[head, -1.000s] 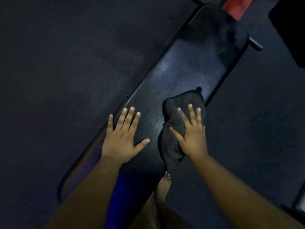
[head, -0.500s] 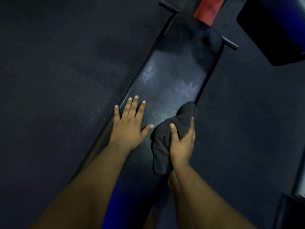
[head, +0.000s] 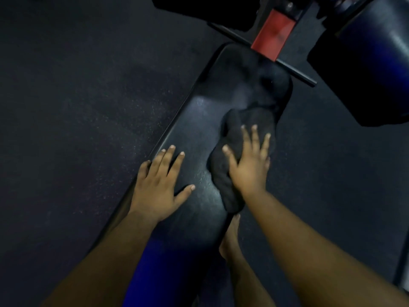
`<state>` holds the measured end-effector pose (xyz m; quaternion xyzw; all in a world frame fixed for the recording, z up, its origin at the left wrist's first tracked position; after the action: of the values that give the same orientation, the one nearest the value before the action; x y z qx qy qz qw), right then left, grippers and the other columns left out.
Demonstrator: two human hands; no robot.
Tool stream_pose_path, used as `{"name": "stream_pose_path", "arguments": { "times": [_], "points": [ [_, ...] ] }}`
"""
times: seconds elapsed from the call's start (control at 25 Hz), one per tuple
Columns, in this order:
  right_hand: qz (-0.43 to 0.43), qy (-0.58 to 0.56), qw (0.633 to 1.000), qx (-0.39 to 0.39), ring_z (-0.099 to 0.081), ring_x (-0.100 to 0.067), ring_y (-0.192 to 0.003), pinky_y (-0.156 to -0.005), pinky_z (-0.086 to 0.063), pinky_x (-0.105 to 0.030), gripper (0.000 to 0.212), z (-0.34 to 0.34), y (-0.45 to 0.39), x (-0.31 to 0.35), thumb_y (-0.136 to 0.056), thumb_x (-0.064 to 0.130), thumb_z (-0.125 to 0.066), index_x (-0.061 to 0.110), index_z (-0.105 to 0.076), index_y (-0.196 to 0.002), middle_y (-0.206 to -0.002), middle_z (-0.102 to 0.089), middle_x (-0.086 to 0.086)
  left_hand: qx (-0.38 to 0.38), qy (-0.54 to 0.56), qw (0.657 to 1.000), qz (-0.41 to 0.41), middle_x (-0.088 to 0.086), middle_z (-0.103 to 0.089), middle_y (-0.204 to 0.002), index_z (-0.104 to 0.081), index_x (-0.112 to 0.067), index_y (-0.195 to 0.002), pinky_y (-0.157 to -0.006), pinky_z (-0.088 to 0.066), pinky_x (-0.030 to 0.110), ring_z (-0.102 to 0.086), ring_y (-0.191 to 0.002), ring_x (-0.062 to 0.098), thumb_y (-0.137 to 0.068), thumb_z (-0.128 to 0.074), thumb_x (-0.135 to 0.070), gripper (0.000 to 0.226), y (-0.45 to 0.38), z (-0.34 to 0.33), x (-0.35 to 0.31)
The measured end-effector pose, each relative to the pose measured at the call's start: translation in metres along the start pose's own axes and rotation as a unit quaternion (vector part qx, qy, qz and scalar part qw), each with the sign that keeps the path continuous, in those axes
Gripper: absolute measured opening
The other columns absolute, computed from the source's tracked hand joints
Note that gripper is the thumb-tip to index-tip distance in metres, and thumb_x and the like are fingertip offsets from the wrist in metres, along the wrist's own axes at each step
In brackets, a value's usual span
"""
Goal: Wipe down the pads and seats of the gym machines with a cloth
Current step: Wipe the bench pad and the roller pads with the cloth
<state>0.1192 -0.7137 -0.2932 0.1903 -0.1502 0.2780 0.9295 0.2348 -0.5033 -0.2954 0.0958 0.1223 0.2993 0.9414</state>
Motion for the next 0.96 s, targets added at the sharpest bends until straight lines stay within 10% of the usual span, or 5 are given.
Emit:
{"name": "stream_pose_path", "arguments": {
  "times": [0.28,0.48,0.72,0.96],
  "points": [
    [-0.109,-0.156,0.982,-0.015,0.0,-0.025,-0.156,-0.122,-0.013,-0.037,0.085,0.026,-0.085,-0.045,-0.095,0.061,-0.051,0.035,-0.005,-0.161,-0.169,0.013,0.003,-0.01,0.017,1.0,-0.005,0.007,0.003,-0.17,-0.005,-0.023,-0.162,-0.125,-0.005,0.056,0.005,-0.157,0.024,-0.095,-0.022,-0.076,0.087,-0.105,0.027,-0.035],
    [-0.131,0.033,0.991,-0.022,0.0,-0.03,-0.156,-0.122,-0.012,-0.061,0.076,0.062,-0.201,-0.042,-0.099,0.063,-0.038,0.032,-0.008,-0.162,-0.17,0.003,0.002,0.002,-0.021,1.0,0.023,0.008,0.012,-0.169,0.002,-0.02,-0.162,-0.124,0.0,0.058,0.013,-0.156,0.024,-0.094,-0.018,-0.078,0.092,-0.121,0.012,-0.041],
    [0.257,0.182,0.946,0.071,0.0,-0.023,-0.157,-0.115,-0.002,-0.075,0.075,0.028,-0.204,0.078,-0.095,0.071,-0.036,0.038,-0.016,-0.159,-0.169,-0.01,0.009,0.004,-0.018,1.0,0.015,0.008,0.004,-0.17,-0.009,-0.018,-0.163,-0.123,-0.007,0.061,0.006,-0.157,0.025,-0.093,-0.021,-0.078,0.092,-0.124,0.011,-0.042],
    [0.024,0.161,0.986,0.031,0.014,-0.03,-0.155,-0.106,0.0,-0.084,0.081,0.052,-0.218,0.007,-0.085,0.085,-0.029,0.053,-0.007,-0.155,-0.169,0.005,0.011,0.0,-0.009,1.0,0.012,0.008,0.002,-0.17,-0.012,-0.018,-0.162,-0.123,-0.009,0.061,0.004,-0.157,0.025,-0.093,-0.024,-0.078,0.092,-0.125,0.011,-0.04]
  ]
}}
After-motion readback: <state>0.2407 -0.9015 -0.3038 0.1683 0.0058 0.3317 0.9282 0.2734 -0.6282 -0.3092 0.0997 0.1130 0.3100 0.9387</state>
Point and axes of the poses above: each hand's wrist, its own y-axis away from the middle knuckle, its own z-axis out of the back of the hand, x = y × z, the point moved 9 cm from there along -y, towards the middle knuckle
